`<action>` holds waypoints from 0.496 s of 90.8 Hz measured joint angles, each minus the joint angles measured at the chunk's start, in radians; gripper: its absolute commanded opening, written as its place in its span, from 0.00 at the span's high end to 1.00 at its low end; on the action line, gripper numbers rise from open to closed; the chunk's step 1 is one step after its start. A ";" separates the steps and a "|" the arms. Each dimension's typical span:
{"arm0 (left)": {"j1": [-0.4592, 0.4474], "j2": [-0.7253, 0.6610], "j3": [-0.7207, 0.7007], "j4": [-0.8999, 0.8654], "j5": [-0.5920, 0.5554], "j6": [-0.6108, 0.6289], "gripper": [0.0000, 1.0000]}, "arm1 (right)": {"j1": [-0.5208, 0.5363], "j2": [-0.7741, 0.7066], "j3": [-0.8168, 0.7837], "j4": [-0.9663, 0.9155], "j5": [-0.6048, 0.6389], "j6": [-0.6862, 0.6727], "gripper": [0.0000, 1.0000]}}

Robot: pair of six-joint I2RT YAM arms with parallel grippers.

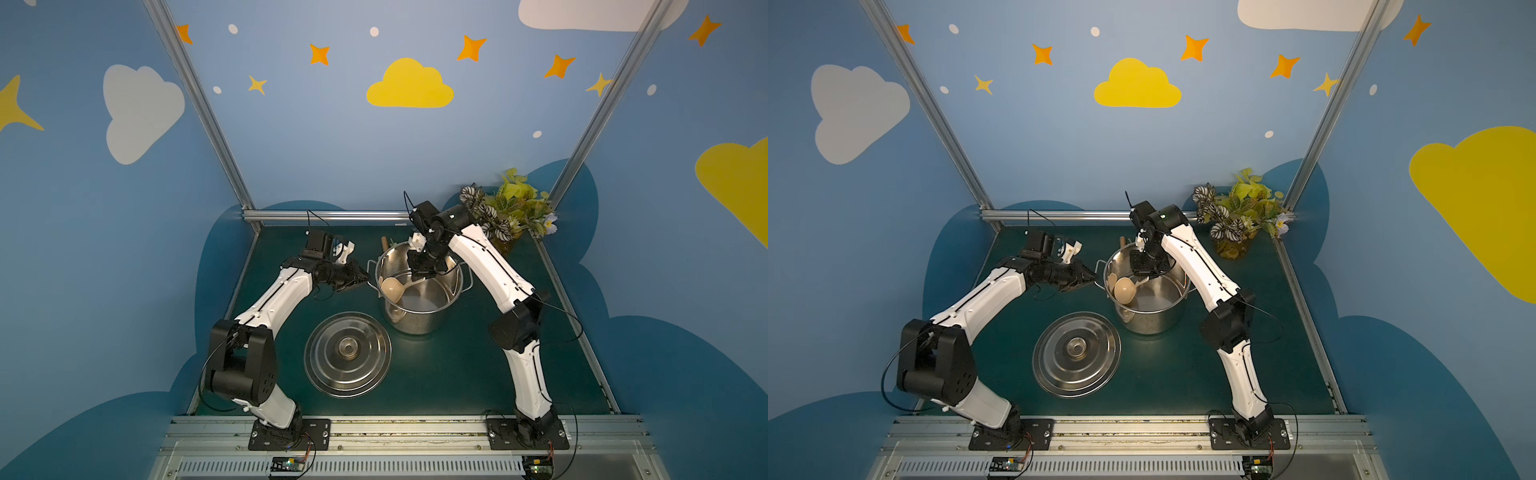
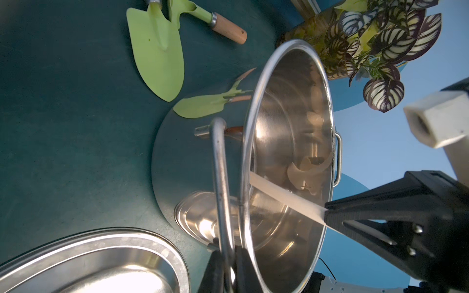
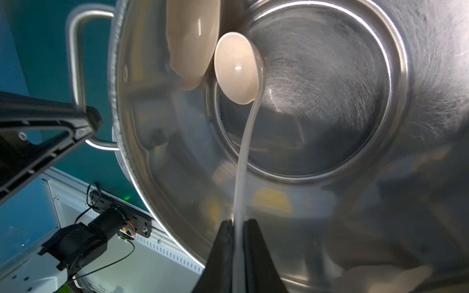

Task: Stir the soup with a spoon
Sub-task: Stir the soup in the pan with a stick.

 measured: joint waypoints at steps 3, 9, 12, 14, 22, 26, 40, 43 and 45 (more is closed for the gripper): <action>0.000 0.000 0.000 0.002 0.000 0.000 0.88 | 0.005 -0.027 -0.039 0.005 0.000 -0.001 1.00; 0.000 0.001 0.000 0.004 0.001 0.000 0.88 | 0.013 -0.084 -0.115 0.005 0.002 -0.001 1.00; 0.000 0.001 0.000 0.004 0.001 0.000 0.88 | 0.016 -0.114 -0.151 0.003 0.008 -0.001 1.00; 0.000 0.001 0.000 0.004 0.001 0.000 0.88 | 0.019 -0.139 -0.179 0.002 0.016 -0.001 1.00; 0.000 0.001 0.000 0.004 0.001 0.000 0.88 | 0.023 -0.220 -0.265 -0.007 0.047 0.000 1.00; 0.000 0.001 0.000 0.004 0.001 0.000 0.88 | 0.019 -0.261 -0.302 -0.013 0.072 0.002 1.00; 0.000 0.001 0.000 0.004 0.001 0.000 0.88 | -0.024 -0.360 -0.412 -0.033 0.137 0.005 1.00; 0.000 0.001 0.000 0.003 0.003 0.000 0.88 | -0.039 -0.369 -0.425 -0.035 0.146 0.005 1.00; 0.000 0.001 0.000 0.004 0.003 0.000 0.88 | -0.050 -0.372 -0.429 -0.034 0.152 0.005 1.00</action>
